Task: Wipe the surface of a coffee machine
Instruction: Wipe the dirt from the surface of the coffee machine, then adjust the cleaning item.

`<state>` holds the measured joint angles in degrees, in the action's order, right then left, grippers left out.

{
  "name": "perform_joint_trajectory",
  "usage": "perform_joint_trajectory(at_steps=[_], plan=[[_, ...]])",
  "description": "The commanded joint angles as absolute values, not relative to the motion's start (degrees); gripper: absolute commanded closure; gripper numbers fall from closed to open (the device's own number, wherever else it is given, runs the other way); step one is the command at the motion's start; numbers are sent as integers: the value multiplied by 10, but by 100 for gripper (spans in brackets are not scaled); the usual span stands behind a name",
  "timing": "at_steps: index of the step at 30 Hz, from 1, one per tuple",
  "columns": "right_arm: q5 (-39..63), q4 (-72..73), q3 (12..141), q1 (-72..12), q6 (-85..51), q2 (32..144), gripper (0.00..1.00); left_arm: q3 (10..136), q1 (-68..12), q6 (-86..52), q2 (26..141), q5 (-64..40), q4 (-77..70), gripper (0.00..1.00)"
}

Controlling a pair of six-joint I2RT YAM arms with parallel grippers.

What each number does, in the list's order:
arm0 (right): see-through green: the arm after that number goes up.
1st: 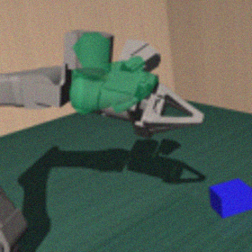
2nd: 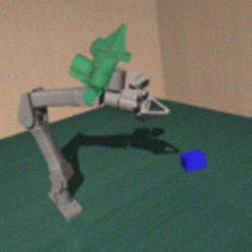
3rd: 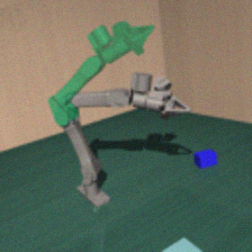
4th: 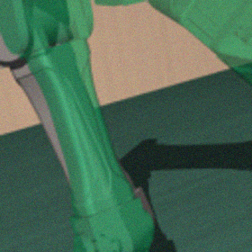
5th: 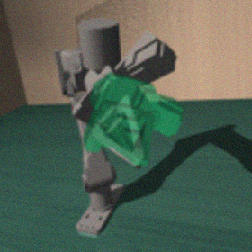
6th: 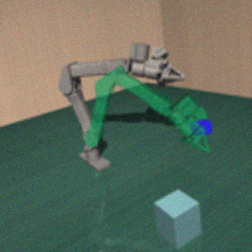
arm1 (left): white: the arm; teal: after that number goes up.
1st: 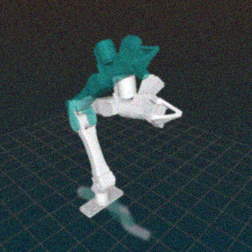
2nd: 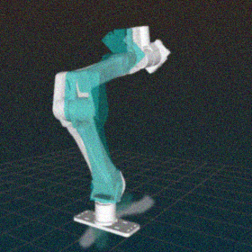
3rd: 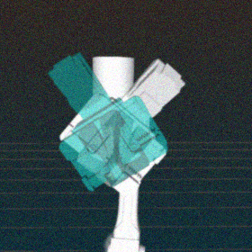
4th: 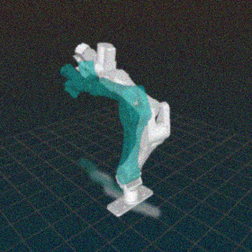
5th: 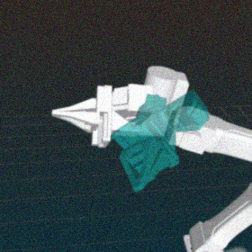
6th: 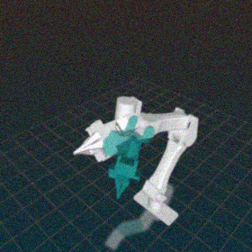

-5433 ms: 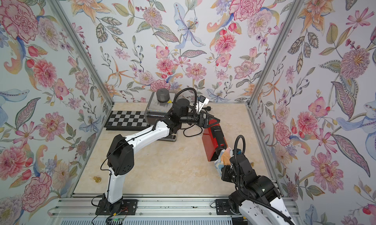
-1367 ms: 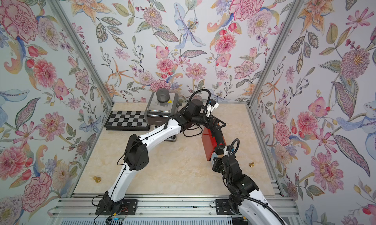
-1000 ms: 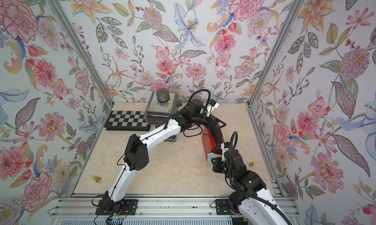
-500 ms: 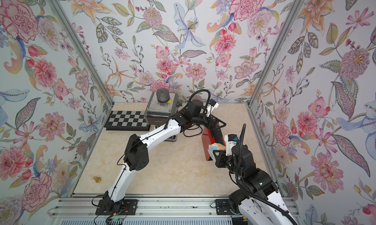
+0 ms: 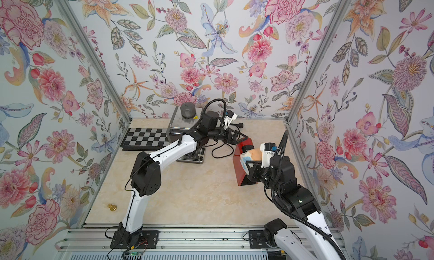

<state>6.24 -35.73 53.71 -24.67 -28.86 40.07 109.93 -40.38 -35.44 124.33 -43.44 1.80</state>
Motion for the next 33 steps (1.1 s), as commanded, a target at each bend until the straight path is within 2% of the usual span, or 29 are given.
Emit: perform_joint_trajectory(at_steps=[1,5,9,11,15,20,27,29,33], plan=[[101,-322,566,-236,-280,418,100,1048,-389,-382,1179,-511,-81,1],[136,-299,574,-208,-274,445,100,1008,-390,-363,1143,-549,-98,1],[245,-235,557,-142,-289,473,100,906,-395,-440,1089,-597,-259,1],[275,-209,553,-126,-294,478,100,885,-396,-461,1079,-602,-288,1],[331,-186,563,-111,-286,482,100,874,-412,-454,1066,-606,-292,1],[404,-165,570,-97,-297,490,100,900,-436,-408,1068,-587,-222,1],[509,-133,572,-84,-298,483,100,869,-440,-418,1045,-567,-233,2],[528,-131,571,-84,-295,483,100,857,-441,-435,1038,-575,-258,9],[548,-131,567,-80,-293,482,100,824,-441,-487,1023,-592,-338,35]])
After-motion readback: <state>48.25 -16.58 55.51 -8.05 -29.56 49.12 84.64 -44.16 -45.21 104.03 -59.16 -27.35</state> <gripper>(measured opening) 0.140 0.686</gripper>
